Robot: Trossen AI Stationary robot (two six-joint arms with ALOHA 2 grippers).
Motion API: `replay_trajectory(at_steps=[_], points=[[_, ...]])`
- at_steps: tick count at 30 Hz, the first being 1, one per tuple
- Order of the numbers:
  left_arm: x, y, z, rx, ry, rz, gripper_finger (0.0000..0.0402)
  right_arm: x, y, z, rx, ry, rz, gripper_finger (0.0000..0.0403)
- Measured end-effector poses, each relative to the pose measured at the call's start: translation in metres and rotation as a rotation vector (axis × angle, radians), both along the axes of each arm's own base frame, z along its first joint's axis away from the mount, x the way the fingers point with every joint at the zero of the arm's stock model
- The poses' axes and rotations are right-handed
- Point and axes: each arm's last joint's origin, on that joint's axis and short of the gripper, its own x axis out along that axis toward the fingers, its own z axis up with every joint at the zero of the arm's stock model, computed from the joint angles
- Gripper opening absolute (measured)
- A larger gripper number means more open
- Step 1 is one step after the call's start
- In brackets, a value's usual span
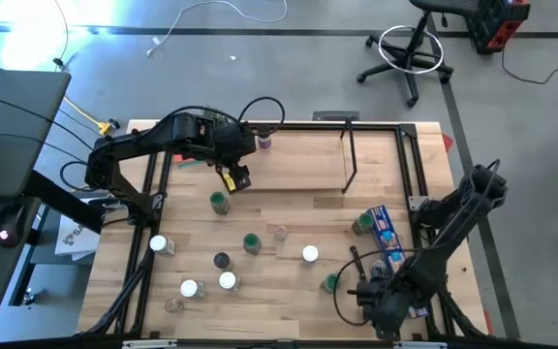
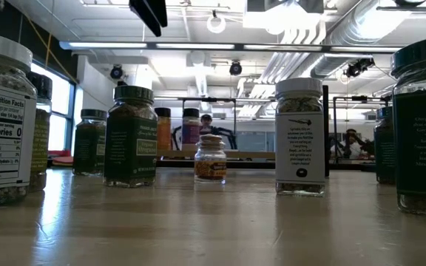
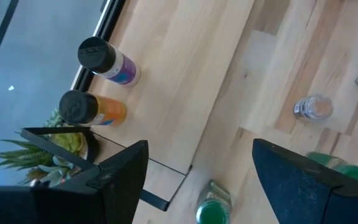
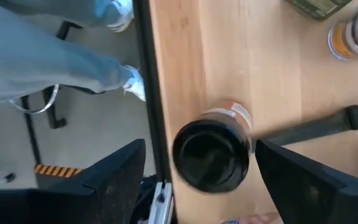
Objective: Shelf spices
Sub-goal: Put the black seasoning bottle on the shelf
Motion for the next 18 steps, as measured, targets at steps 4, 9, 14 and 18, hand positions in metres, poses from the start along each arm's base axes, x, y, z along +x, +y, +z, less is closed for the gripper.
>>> replay_trajectory(at_steps=[4, 9, 14, 18], points=[[0.000, 0.000, 0.000, -0.002, -0.001, 0.004, 0.0281, 0.003, 0.004, -0.014, -0.041, 0.030, 0.010, 0.0300], [0.000, -0.001, 0.000, -0.008, 0.000, 0.001, 0.0281, 0.005, 0.006, -0.023, -0.060, 0.057, -0.014, 0.0287], [0.000, -0.001, 0.000, -0.008, 0.000, 0.001, 0.0281, 0.005, 0.007, -0.025, -0.049, 0.098, -0.071, 0.0211], [-0.006, -0.002, 0.007, -0.003, -0.030, 0.000, 0.0281, 0.003, -0.004, -0.008, -0.044, 0.151, -0.112, 0.0189]])
